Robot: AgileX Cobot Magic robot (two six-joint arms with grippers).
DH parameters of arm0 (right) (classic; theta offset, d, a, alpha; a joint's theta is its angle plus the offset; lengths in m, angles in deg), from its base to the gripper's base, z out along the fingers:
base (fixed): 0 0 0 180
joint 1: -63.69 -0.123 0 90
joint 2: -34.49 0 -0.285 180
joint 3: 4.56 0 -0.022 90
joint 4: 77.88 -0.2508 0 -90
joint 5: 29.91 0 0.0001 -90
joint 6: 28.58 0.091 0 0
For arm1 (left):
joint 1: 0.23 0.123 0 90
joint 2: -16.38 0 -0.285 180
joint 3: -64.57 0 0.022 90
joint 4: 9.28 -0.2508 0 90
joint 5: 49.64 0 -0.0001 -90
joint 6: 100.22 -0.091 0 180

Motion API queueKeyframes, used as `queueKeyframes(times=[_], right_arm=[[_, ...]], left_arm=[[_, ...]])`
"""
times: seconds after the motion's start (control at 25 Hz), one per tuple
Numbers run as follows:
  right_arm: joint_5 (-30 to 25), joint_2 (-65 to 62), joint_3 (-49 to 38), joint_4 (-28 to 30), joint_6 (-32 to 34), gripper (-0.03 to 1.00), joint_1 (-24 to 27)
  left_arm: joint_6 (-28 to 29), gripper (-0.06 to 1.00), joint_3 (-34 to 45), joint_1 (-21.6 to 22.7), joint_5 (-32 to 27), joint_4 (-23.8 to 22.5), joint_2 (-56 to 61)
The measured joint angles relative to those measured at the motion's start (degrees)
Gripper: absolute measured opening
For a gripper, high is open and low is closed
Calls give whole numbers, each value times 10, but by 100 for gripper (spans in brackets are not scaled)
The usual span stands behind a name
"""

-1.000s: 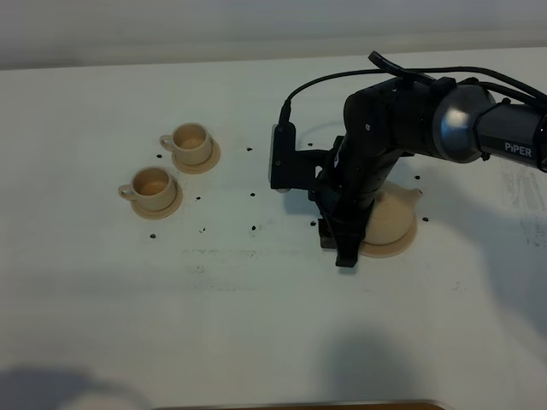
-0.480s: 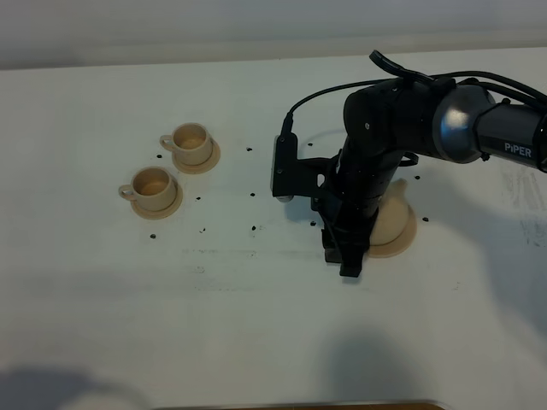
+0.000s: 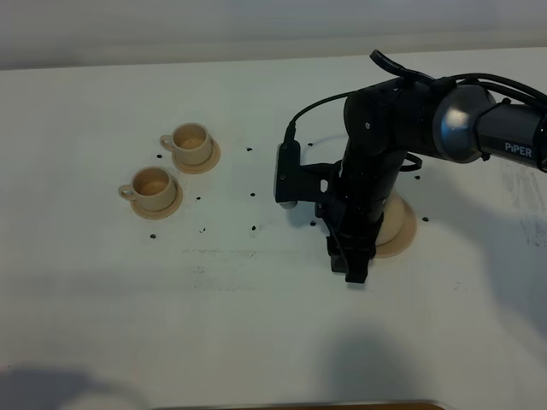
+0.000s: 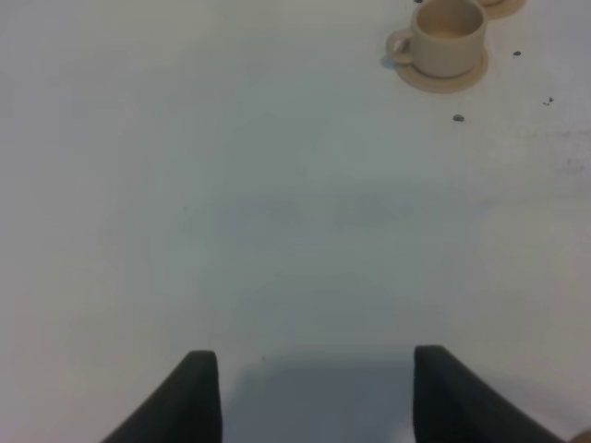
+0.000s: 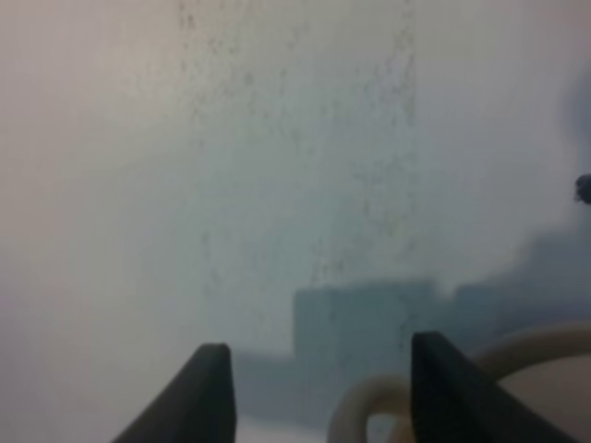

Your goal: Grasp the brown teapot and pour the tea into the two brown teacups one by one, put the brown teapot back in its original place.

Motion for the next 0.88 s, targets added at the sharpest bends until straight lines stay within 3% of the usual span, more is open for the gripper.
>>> queueKeyframes(times=[0.88], right_arm=[[-50,0,0,-19,-10,42,0]], left_arm=[[0,53,0,0,0,0,0]])
